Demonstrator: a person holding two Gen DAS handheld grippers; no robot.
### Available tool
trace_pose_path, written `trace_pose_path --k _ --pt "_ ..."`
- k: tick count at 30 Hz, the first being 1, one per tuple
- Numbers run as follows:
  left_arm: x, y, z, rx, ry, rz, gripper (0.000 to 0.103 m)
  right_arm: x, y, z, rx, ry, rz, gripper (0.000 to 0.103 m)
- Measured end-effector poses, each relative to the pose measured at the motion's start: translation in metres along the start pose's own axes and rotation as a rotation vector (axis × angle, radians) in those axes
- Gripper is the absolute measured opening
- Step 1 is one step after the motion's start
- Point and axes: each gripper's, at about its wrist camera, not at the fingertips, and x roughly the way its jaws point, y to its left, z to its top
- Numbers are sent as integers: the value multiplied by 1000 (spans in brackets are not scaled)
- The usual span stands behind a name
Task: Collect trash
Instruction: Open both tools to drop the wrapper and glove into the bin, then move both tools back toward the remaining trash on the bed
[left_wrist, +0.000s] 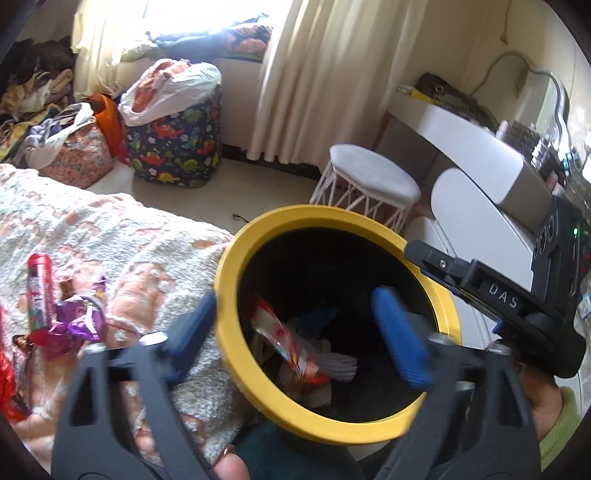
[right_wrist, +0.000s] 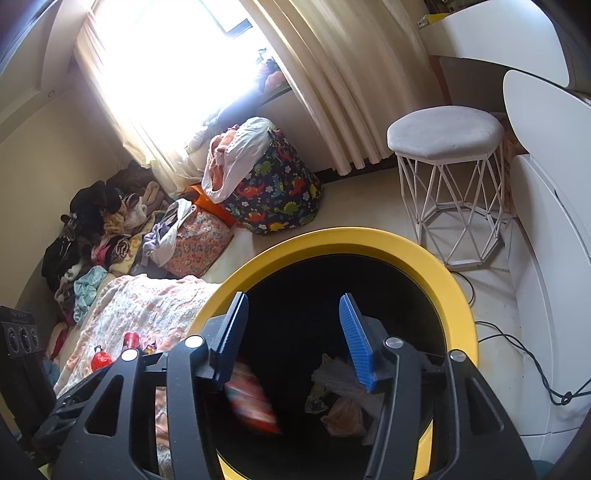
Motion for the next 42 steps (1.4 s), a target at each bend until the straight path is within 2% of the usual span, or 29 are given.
trace_pose_path --k 10,13,20,27,42 --pt "-31 17 -2 -14 -79 66 92 -7 17 1 -72 -45 12 54" --pt "-41 20 -1 -10 -100 82 92 -10 25 0 -100 -58 24 59" --pt "-58 29 1 -21 -139 113 92 -14 40 0 -138 -71 48 60" --pt "-72 39 2 -22 -174 149 92 -16 59 -5 -179 -64 81 64" --pt "-98 74 -3 -88 -217 202 92 -11 103 -25 -277 -20 134 64"
